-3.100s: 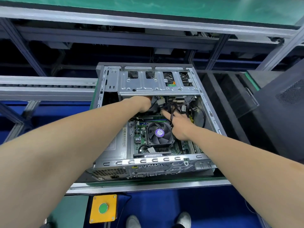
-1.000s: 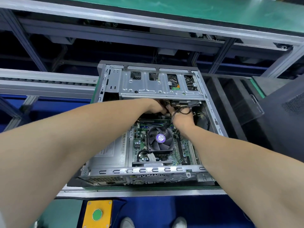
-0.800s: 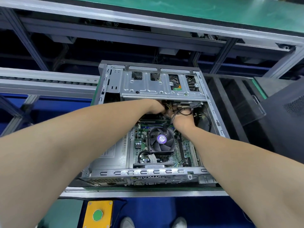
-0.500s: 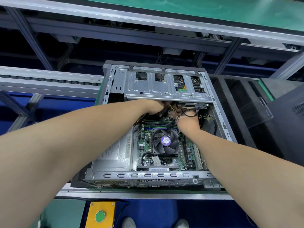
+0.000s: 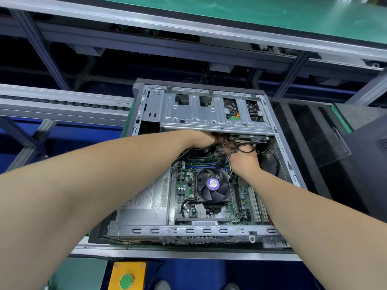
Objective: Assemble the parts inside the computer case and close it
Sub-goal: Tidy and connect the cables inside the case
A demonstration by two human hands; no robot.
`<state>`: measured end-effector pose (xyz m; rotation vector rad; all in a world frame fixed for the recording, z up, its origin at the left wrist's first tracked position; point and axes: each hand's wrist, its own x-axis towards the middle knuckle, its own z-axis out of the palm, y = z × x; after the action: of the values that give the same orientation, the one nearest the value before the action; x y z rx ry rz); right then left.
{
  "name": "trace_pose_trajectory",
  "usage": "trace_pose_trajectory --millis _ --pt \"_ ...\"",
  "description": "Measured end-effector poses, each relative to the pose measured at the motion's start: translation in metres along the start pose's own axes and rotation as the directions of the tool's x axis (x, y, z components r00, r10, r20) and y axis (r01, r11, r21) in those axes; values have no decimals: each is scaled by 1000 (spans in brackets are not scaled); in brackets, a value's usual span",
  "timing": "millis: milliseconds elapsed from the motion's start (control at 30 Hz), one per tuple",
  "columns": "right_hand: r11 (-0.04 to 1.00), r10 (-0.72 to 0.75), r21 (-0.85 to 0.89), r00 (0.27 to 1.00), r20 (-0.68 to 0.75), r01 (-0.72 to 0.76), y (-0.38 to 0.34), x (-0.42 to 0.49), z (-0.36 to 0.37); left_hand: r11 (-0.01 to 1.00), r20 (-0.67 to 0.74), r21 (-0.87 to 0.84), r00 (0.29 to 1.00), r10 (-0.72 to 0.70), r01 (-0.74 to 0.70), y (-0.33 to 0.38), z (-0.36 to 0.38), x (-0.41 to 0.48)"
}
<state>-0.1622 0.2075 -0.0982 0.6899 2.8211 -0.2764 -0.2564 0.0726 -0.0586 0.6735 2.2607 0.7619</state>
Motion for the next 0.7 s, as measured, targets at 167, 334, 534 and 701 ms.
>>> trace_pose_trajectory --millis 167,334,534,701 --pt "891 -148 -435 989 -15 127 1 0 3 998 -7 -67 1000 19 -19 -2 -1 5" --pt "769 -250 -599 967 38 222 2 5 0 989 68 141 996 -51 41 -8 2 12" --pt "901 -163 -412 986 -33 135 -2 6 8 991 -59 130 997 45 -37 -5 6 15" --pt "964 152 236 982 -116 -121 -5 3 4 983 -21 182 1000 3 1 -6 5 18"
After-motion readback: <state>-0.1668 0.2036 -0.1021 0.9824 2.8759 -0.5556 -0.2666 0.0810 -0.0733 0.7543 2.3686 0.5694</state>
